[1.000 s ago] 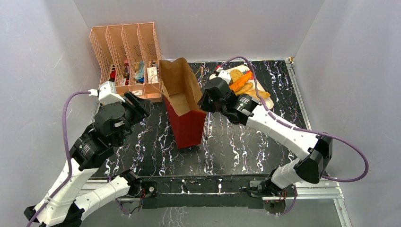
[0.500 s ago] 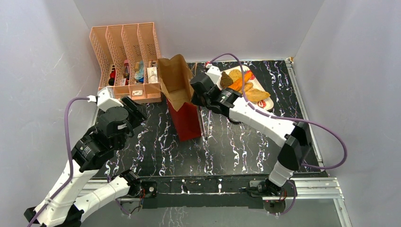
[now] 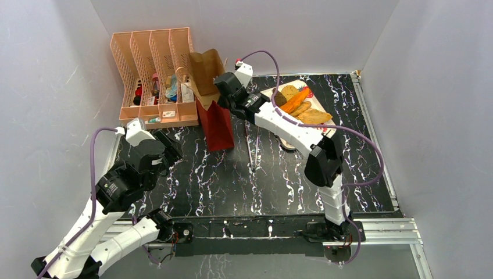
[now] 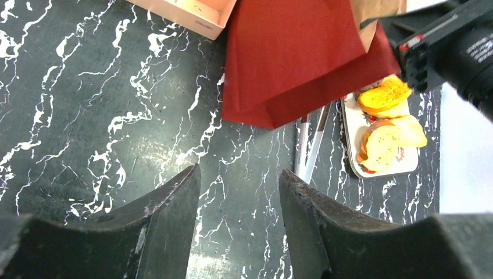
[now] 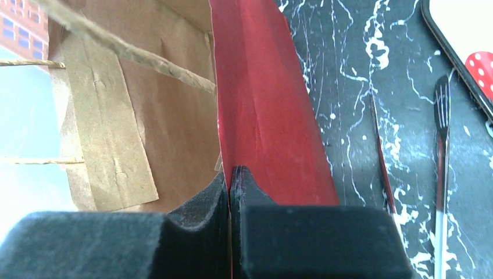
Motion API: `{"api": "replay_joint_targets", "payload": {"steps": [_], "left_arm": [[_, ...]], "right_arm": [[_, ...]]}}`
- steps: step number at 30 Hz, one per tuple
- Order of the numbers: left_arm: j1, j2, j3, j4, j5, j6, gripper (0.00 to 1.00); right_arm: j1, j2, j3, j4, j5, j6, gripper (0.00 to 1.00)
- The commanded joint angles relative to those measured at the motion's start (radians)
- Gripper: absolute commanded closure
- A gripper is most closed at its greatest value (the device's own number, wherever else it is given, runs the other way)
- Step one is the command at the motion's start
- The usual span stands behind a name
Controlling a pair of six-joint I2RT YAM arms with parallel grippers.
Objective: Take the fake bread out of the paper bag
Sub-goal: Place the paper bag at the center of the board.
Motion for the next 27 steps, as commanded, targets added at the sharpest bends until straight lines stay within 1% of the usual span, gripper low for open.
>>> {"api": "replay_joint_targets", "payload": {"steps": [1,3,4,8,9,12,16,27], "left_arm": [[0.006,-0.019,-0.023,-0.035,0.003,-0.029,0.50],[0.006,-0.022,-0.030,-0.043,0.004,-0.038,0.50],[0.005,-0.024,-0.037,-0.045,0.001,-0.043,0.50],[0.005,-0.036,-0.058,-0.039,-0.003,-0.058,0.50],[0.006,-0.038,-0.064,-0.036,-0.003,-0.062,0.49],[0.006,-0.034,-0.077,-0.021,-0.006,-0.066,0.49],[0.005,-0.028,-0.091,0.003,-0.006,-0.071,0.49],[0.005,-0.028,-0.091,0.021,-0.012,-0.078,0.49]], "right_arm": [[-0.045,0.062,0.108,0.003,0.031,-0.025,1.00],[-0.056,0.074,0.119,0.007,0.013,-0.031,0.98],[-0.057,0.076,0.120,0.010,0.001,-0.039,0.94],[-0.058,0.075,0.116,0.011,-0.032,-0.064,0.70],[-0.056,0.070,0.110,0.012,-0.037,-0.068,0.65],[-0.055,0.044,0.092,0.022,-0.038,-0.085,0.56],[-0.055,0.024,0.092,0.007,-0.045,-0.102,0.50],[-0.048,-0.066,0.079,-0.018,-0.044,-0.131,0.46]]}}
